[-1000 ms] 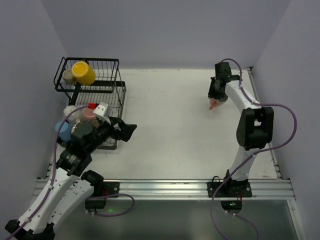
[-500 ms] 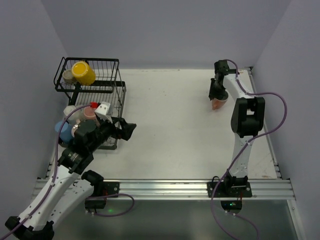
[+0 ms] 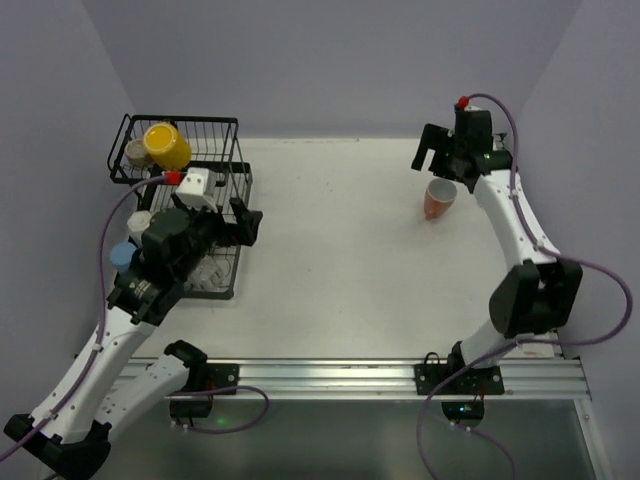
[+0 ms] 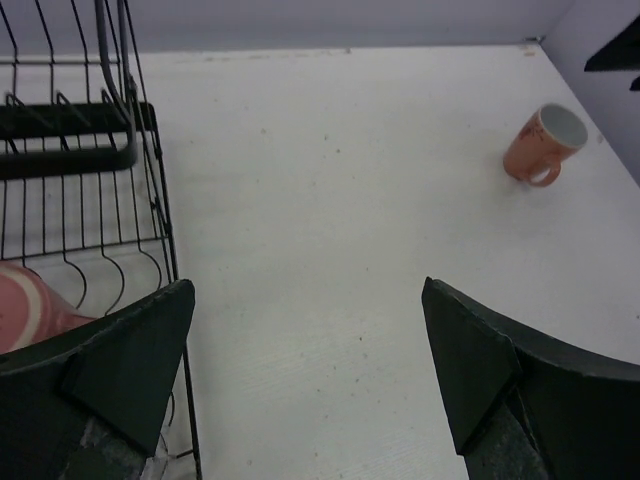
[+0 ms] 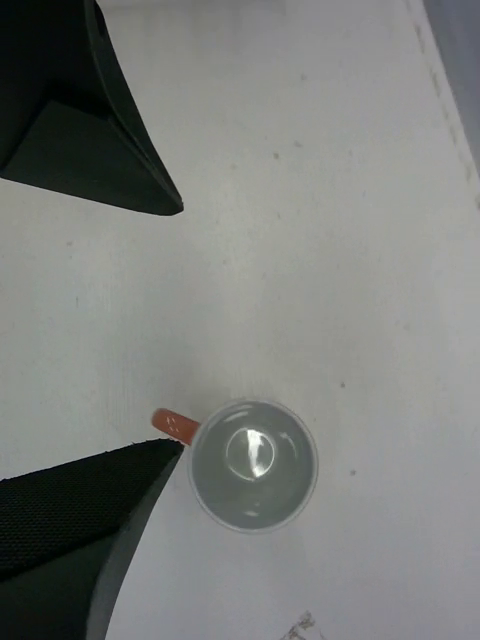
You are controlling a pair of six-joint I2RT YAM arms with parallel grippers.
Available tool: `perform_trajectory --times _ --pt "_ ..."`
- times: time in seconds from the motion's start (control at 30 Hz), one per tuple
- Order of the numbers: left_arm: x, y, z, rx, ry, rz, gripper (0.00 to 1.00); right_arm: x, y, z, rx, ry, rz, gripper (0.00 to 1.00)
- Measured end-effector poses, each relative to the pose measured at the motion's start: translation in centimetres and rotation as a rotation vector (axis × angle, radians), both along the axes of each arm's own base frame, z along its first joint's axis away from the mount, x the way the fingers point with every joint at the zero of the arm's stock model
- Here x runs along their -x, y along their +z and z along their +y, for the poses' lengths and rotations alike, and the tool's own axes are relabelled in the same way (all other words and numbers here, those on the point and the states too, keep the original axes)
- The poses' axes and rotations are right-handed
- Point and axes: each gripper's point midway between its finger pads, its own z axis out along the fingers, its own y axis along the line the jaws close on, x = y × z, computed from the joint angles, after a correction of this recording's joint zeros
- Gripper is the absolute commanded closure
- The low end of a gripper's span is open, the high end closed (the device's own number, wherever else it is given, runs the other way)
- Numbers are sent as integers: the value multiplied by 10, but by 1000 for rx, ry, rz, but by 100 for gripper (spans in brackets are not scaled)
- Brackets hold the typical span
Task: Unload the cups from the dish rack
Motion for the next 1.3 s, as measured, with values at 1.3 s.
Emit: perform_trajectory --times 1.3 --pt "-181 23 192 8 602 186 0 175 51 175 -417 643 -373 1"
